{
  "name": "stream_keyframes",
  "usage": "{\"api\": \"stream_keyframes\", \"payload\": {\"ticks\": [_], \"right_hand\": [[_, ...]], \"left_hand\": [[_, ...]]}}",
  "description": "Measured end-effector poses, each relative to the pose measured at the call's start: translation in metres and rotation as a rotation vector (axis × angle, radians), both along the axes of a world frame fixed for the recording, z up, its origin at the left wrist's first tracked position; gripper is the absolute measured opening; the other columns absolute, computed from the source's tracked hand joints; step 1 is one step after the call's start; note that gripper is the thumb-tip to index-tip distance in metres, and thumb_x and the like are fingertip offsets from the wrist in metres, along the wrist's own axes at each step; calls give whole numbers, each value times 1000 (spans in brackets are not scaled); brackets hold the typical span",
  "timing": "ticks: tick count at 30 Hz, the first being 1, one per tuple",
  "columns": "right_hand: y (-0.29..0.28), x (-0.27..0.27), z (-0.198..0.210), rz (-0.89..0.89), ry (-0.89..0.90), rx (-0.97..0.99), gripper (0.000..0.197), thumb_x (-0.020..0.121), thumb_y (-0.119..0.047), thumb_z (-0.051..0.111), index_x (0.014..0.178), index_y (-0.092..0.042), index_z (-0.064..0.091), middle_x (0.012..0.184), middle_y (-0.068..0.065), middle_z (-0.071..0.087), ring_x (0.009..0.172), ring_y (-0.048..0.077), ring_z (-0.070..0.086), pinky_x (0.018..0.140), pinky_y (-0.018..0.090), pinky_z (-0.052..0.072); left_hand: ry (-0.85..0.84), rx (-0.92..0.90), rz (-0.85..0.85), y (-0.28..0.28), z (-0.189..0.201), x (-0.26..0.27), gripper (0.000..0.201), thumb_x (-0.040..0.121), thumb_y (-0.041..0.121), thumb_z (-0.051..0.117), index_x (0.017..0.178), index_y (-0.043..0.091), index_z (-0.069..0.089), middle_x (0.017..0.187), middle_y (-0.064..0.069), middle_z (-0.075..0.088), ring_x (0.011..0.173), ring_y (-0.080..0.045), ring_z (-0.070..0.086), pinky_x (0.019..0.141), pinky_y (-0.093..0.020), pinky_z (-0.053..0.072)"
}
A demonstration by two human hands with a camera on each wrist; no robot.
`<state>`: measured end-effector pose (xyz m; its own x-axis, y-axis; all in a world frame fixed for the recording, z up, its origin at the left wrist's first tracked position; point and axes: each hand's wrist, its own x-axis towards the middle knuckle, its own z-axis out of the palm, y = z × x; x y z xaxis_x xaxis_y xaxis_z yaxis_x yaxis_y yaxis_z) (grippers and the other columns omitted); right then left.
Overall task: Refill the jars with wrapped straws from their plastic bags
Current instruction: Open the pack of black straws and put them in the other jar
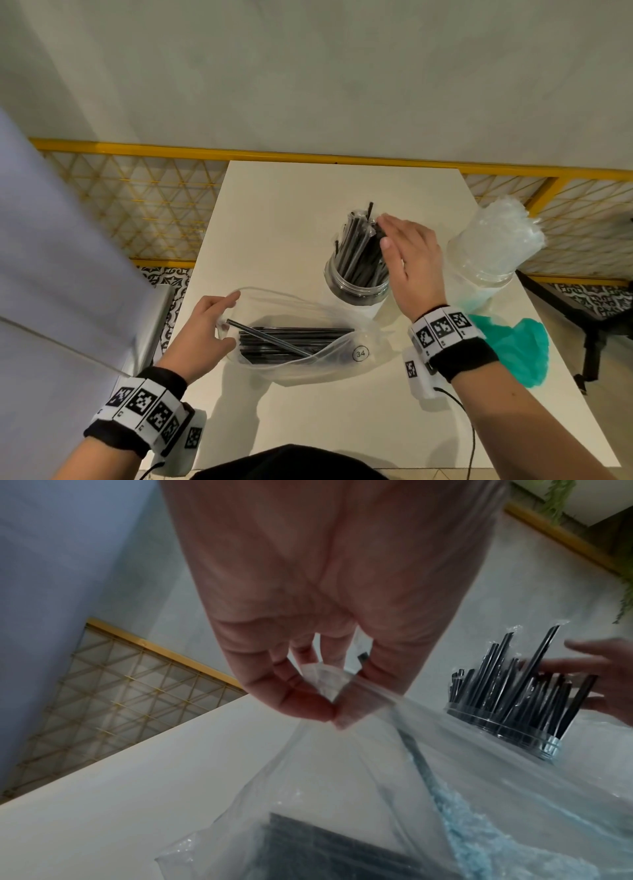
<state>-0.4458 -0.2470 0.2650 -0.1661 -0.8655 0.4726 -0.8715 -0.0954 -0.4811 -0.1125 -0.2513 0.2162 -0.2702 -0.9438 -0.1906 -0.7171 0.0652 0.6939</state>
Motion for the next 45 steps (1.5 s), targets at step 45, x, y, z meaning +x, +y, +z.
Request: {"api": "stream_keyframes", "payload": {"ticks": [45], "right_hand": [[14, 148, -60, 545, 185, 834, 33, 97, -25, 49, 130, -24, 48, 114, 8, 65, 103, 30, 62, 86, 41, 50]], "left_hand": [[76, 0, 35, 7, 3, -6, 70, 78, -3, 59, 138, 28, 44, 118, 7, 47, 90, 1, 52, 70, -3, 41]]}}
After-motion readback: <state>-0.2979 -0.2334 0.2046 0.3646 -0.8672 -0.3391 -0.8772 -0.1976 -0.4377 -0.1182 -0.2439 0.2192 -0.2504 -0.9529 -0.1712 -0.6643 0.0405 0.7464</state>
